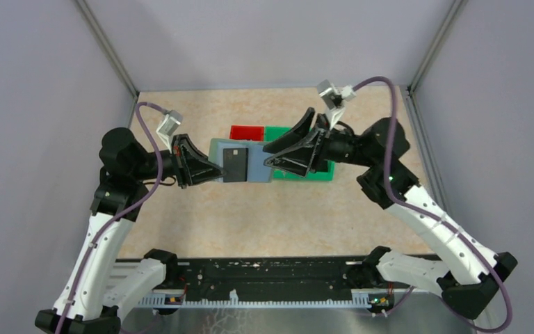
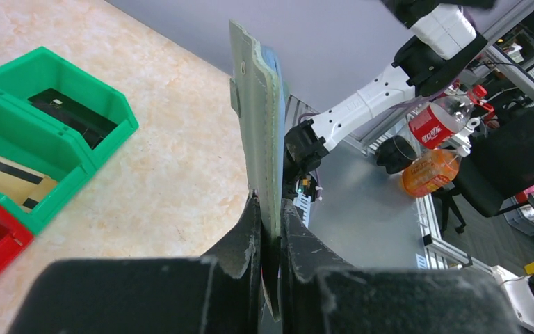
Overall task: Take the credit cards out of the card holder
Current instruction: Remove the credit card from the card holder.
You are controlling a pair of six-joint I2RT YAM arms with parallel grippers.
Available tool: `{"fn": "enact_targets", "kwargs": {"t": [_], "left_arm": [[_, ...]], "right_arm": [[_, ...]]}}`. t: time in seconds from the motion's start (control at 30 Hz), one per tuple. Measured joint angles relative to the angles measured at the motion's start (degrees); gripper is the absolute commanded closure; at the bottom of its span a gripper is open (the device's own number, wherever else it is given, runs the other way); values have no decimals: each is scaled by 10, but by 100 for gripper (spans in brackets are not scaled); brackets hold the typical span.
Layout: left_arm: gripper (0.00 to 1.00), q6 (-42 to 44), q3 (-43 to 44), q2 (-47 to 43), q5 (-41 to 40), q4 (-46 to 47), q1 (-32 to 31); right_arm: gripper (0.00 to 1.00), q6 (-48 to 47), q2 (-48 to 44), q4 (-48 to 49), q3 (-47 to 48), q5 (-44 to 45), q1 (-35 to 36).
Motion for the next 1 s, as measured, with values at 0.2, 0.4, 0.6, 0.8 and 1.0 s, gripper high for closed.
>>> {"fn": "enact_targets", "kwargs": {"t": [0.2, 0.4, 0.6, 0.8, 1.0], "left_arm": [[100, 0, 3, 0, -6, -4, 0], [100, -14, 5, 0, -1, 2, 0], [100, -39, 5, 0, 7, 20, 0], [100, -71, 5, 1, 16, 47, 0], [100, -94, 5, 6, 18, 66, 0]], "right_arm": [[54, 54, 53, 32, -78, -31, 7], [55, 69, 74, 40, -89, -48, 15], [59, 74, 74, 71, -94, -55, 20], [62, 85, 80, 114, -110, -63, 30], [73, 104, 94, 153, -112, -69, 32]]}}
